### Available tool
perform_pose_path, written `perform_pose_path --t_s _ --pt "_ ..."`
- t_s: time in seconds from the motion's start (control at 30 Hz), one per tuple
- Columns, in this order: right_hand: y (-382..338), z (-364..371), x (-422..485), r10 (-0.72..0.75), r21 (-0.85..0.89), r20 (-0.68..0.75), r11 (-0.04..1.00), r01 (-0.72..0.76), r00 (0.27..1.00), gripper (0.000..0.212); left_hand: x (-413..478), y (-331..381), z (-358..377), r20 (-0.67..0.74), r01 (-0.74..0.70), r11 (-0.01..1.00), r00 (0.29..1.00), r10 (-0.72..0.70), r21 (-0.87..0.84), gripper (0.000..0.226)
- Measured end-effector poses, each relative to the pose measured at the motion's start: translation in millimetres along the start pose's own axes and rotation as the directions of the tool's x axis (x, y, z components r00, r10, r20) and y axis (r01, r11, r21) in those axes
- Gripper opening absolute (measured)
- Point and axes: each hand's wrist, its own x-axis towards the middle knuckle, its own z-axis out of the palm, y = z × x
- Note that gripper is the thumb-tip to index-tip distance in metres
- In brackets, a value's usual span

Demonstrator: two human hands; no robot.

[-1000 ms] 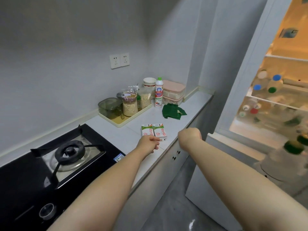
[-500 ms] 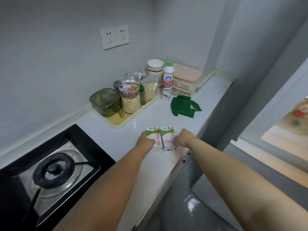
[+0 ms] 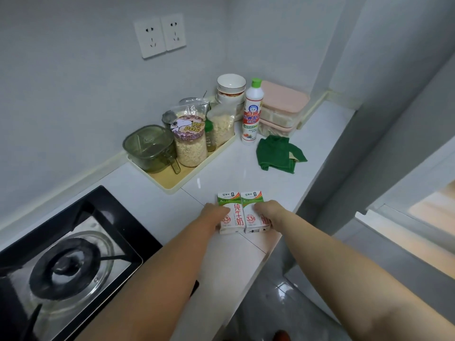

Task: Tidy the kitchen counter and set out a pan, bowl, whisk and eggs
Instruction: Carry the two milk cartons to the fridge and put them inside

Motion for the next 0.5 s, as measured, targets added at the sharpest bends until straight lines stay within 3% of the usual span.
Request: perform_pose_path --t_s 0.1,0.3,0.5 --pt "6 -9 2 0.032 0.122 0.044 0.992 -0.037 0.998 0.012 7 -2 -1 0.005 0.022 1.0 1.0 -0.022 0.016 0.025" --pt "16 -31 3 0.035 0.272 0.089 0.96 -0.058 0.995 0.012 3 8 8 0.104 0.031 0.999 0.994 -0.026 -0.045 0.032" --pt "23 -69 -8 0.012 0.377 0.055 0.926 -0.032 0.998 0.031 -13 26 39 0.159 -0.01 0.995 0.987 0.025 -0.097 0.03"
